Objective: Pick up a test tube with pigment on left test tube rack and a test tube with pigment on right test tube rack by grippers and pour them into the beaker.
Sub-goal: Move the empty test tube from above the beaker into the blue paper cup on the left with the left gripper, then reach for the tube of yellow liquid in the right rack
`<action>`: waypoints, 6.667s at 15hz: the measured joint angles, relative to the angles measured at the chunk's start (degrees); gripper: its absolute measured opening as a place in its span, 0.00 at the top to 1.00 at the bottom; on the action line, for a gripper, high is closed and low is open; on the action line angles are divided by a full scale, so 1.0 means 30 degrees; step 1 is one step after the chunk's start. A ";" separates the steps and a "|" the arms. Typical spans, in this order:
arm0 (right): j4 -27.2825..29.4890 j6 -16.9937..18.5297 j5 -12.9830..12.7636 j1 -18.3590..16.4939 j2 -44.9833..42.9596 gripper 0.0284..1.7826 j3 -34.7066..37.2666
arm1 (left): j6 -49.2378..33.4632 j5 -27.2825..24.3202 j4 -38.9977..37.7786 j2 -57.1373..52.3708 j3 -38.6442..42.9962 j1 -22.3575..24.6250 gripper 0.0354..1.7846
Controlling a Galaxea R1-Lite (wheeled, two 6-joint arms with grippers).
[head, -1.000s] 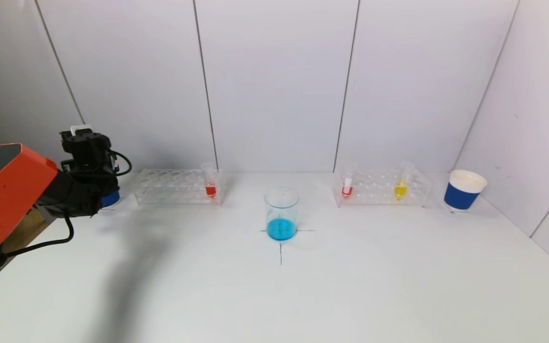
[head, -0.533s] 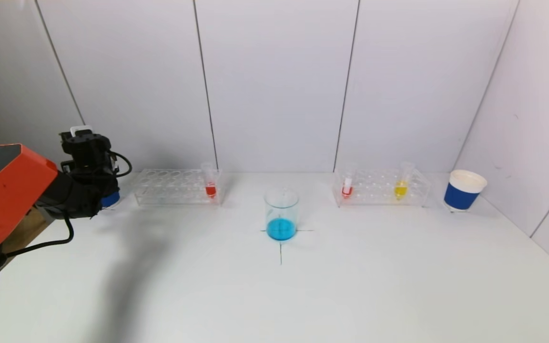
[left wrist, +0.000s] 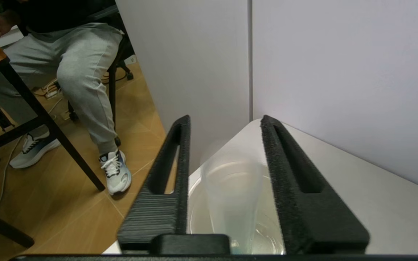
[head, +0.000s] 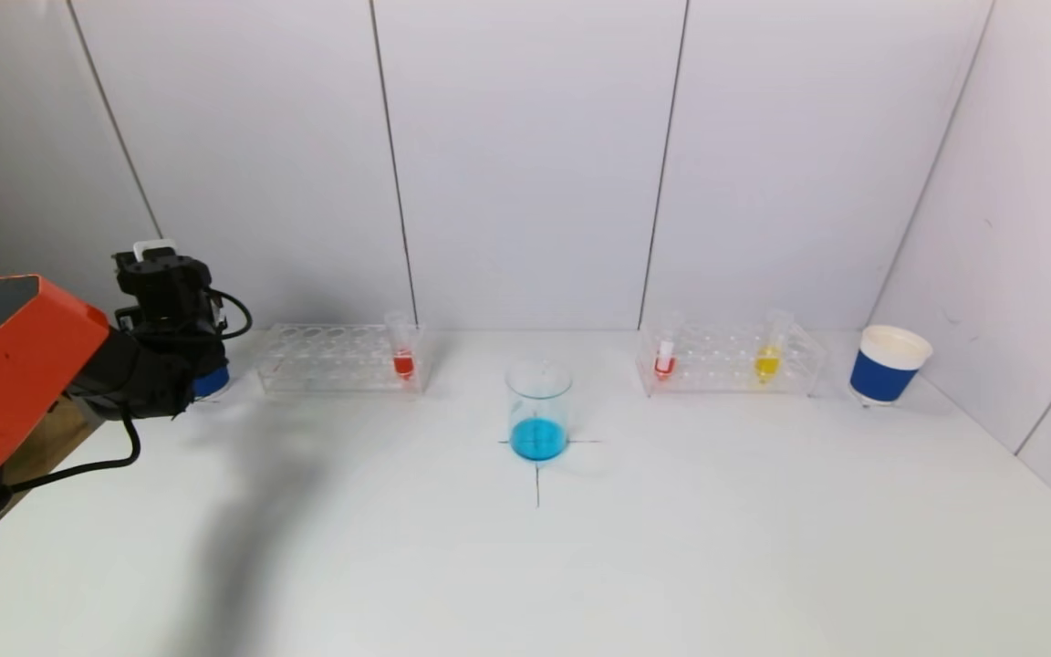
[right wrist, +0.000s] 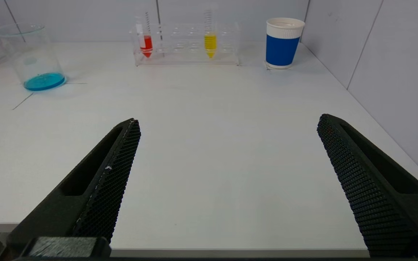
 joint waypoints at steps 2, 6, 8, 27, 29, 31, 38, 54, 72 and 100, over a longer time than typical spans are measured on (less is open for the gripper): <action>0.0000 -0.0008 0.0000 0.0000 0.0000 0.01 0.0000 | 0.0000 0.0000 0.0000 -0.0016 0.0004 0.0000 0.42; 0.0000 0.0000 0.0000 0.0000 0.0000 0.01 0.0000 | 0.0008 -0.0008 -0.0020 -0.0069 0.0041 0.0000 0.10; 0.0000 0.0000 0.0000 0.0000 0.0000 0.01 0.0000 | 0.0008 -0.0098 -0.0020 -0.0236 0.0073 -0.0004 0.03; 0.0000 0.0000 0.0008 0.0000 0.0000 0.01 0.0000 | -0.0992 -1.4990 1.6270 -2.5836 0.9273 -0.1829 0.01; 0.0000 -0.0008 0.0000 0.0000 0.0000 0.01 0.0000 | -0.1170 -1.6100 1.9818 -2.8794 0.9411 -0.2446 0.01; 0.0000 -0.0008 0.0000 0.0000 0.0000 0.01 0.0000 | -0.1365 -1.7083 2.3158 -3.1383 0.9574 -0.2816 0.01; 0.0000 -0.0008 0.0000 0.0000 0.0000 0.01 0.0000 | -0.1264 -1.7270 2.6742 -3.9672 1.3739 -0.3019 0.01; 0.0000 0.0004 0.0000 0.0000 0.0000 0.01 0.0000 | 0.0167 -1.1666 1.8428 -4.5235 2.6149 -0.2885 0.01; -0.0037 -0.0256 0.0110 0.0000 0.0000 0.01 0.0000 | -0.0028 -1.1540 1.8144 -4.5227 2.6462 -0.2865 0.01; -1.8156 0.0037 -0.0410 0.1260 3.1521 0.01 -1.0594 | -0.0028 -1.1540 1.8144 -4.5211 2.6462 -0.2857 0.01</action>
